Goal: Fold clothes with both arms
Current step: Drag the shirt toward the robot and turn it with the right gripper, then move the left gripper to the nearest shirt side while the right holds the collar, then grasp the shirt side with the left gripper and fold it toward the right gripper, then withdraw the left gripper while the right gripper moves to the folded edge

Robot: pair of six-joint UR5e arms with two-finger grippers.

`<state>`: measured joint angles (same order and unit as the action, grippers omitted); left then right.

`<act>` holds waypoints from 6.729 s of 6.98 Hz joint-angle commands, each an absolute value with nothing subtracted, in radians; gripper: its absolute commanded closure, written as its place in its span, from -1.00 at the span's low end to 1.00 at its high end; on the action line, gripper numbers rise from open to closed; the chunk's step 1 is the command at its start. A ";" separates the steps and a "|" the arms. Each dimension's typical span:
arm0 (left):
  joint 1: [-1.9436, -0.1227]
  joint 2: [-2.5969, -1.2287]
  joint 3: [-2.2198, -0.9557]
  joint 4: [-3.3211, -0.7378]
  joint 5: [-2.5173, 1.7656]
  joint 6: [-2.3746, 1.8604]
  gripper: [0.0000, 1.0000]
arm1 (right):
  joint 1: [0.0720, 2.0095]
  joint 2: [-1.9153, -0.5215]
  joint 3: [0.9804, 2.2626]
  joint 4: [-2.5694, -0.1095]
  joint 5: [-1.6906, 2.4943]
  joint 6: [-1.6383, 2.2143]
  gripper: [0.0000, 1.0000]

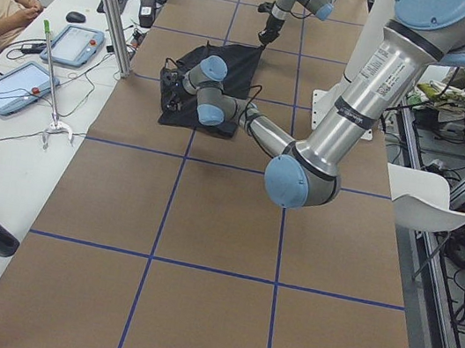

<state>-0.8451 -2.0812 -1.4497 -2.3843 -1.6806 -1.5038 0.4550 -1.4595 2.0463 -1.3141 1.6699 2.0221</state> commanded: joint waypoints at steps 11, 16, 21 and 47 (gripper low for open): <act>-0.511 -1.970 -1.919 -1.916 -1.654 -1.699 -0.05 | 0.329 -1.554 2.266 -1.319 1.833 2.244 -1.00; -0.405 -1.913 -1.913 -1.917 -1.551 -1.764 -0.05 | 0.584 -1.398 2.122 -1.327 1.848 2.082 -1.00; -0.394 -1.911 -1.838 -1.925 -1.552 -1.766 -0.01 | 0.610 -1.397 2.049 -1.322 1.847 2.025 -1.00; -0.856 -2.132 -1.315 -2.505 -1.717 -1.206 -1.00 | 0.424 -1.137 1.918 -1.453 1.750 1.798 -1.00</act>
